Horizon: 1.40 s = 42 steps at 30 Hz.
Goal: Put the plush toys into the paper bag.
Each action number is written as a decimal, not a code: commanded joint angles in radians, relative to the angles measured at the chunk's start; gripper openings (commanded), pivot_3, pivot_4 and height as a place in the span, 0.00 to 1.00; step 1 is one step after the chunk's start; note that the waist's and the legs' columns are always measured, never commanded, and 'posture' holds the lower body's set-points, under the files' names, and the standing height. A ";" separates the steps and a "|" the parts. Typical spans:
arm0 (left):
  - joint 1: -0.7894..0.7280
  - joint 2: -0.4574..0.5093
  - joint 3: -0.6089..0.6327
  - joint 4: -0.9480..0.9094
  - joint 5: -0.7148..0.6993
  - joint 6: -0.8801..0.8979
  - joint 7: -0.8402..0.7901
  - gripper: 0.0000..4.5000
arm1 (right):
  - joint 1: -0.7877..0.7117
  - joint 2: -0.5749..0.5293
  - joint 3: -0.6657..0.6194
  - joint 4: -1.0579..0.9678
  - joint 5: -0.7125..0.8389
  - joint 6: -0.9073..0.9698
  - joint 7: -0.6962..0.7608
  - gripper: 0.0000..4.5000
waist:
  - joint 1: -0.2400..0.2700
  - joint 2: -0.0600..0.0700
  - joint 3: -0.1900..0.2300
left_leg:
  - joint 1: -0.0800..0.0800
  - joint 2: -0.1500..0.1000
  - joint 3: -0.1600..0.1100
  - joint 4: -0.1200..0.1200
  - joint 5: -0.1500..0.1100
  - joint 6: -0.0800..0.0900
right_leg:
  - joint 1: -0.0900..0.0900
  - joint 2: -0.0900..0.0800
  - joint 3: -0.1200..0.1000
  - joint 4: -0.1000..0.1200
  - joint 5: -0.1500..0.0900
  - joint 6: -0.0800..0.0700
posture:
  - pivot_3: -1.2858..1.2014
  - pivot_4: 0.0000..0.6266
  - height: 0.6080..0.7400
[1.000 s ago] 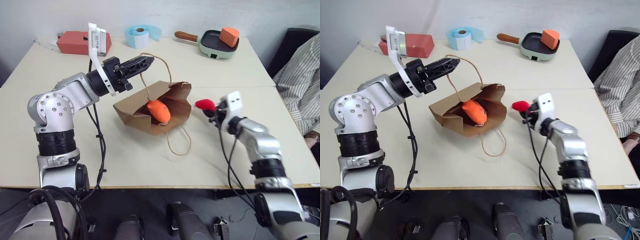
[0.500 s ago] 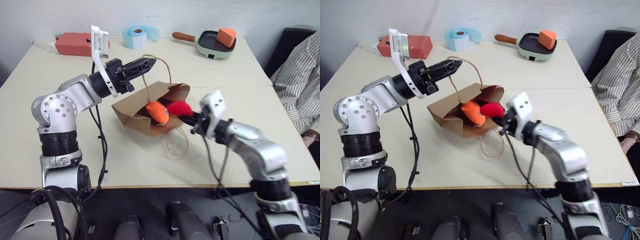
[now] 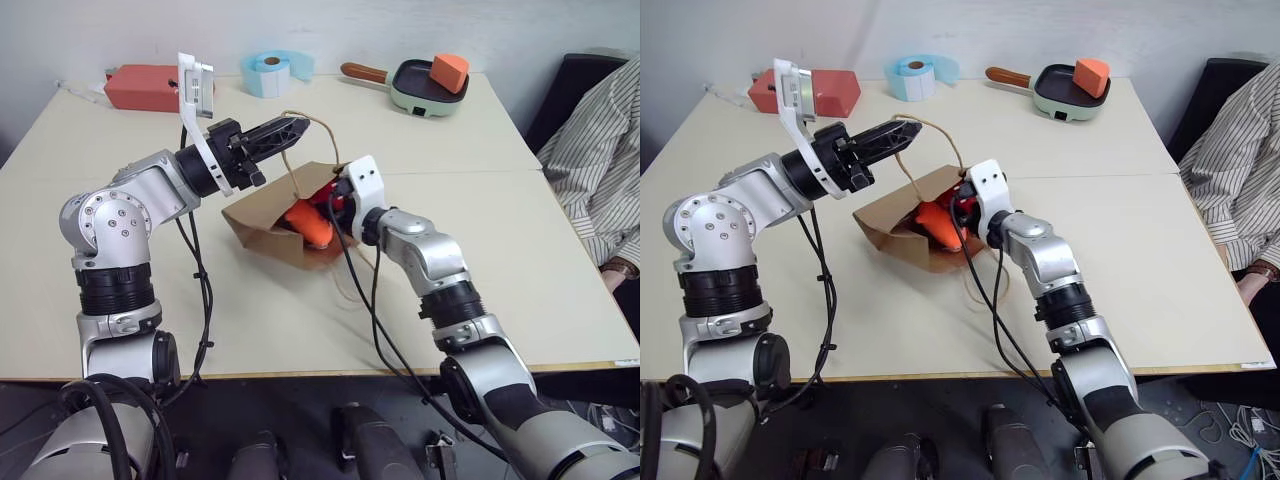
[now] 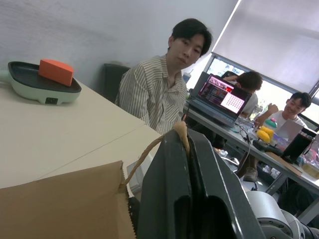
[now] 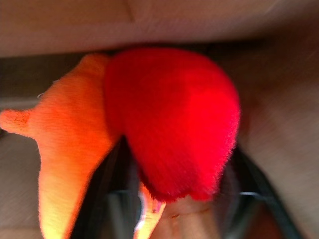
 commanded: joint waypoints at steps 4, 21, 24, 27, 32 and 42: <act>0.000 0.006 0.032 -0.032 -0.011 -0.029 0.012 0.00 | 0.058 -0.029 -0.054 -0.295 0.121 0.116 0.090 0.94 | -0.005 0.000 0.000 | -0.001 0.000 -0.001 0.000 0.000 0.000 | 0.000 0.000 -0.001 0.000 0.000 0.000 | 0.52 0.24 1.00; -0.051 0.003 -0.002 0.053 0.013 -0.042 -0.020 0.00 | 0.724 -0.571 -0.078 -1.058 0.231 0.116 0.379 1.00 | 0.019 -0.001 0.000 | 0.000 -0.002 0.000 -0.001 0.000 0.000 | 0.001 0.001 0.001 -0.006 0.000 0.000 | 0.52 0.24 1.00; -0.069 0.007 -0.013 0.083 0.028 -0.049 -0.035 0.00 | 0.715 -0.597 0.030 -0.991 0.088 -0.116 0.440 1.00 | 0.023 -0.001 0.000 | 0.001 -0.003 0.000 -0.001 0.000 0.000 | 0.002 0.001 0.002 -0.006 0.000 0.000 | 0.52 0.24 1.00; -0.096 0.013 -0.015 0.122 0.043 -0.057 -0.045 0.00 | 0.692 -0.595 0.123 -0.910 -0.029 -0.299 0.475 1.00 | 0.027 -0.002 0.000 | 0.001 -0.003 0.000 -0.001 0.000 0.000 | 0.002 0.001 0.002 -0.006 0.000 0.000 | 0.52 0.24 1.00; -0.146 0.003 0.008 0.177 0.056 -0.070 -0.014 0.00 | 0.648 -0.522 0.216 -0.773 -0.120 -0.431 0.473 1.00 | 0.027 -0.003 0.000 | 0.001 -0.003 0.000 0.000 0.000 0.000 | 0.001 0.001 0.002 -0.006 0.000 0.000 | 0.52 0.24 1.00; -0.170 -0.001 0.041 0.207 0.056 -0.058 0.023 0.00 | 0.556 -0.412 0.252 -0.599 -0.303 -0.526 0.361 1.00 | 0.023 -0.002 0.000 | 0.001 -0.002 0.000 0.001 0.000 0.001 | 0.001 0.000 0.002 -0.004 0.000 0.000 | 0.52 0.24 1.00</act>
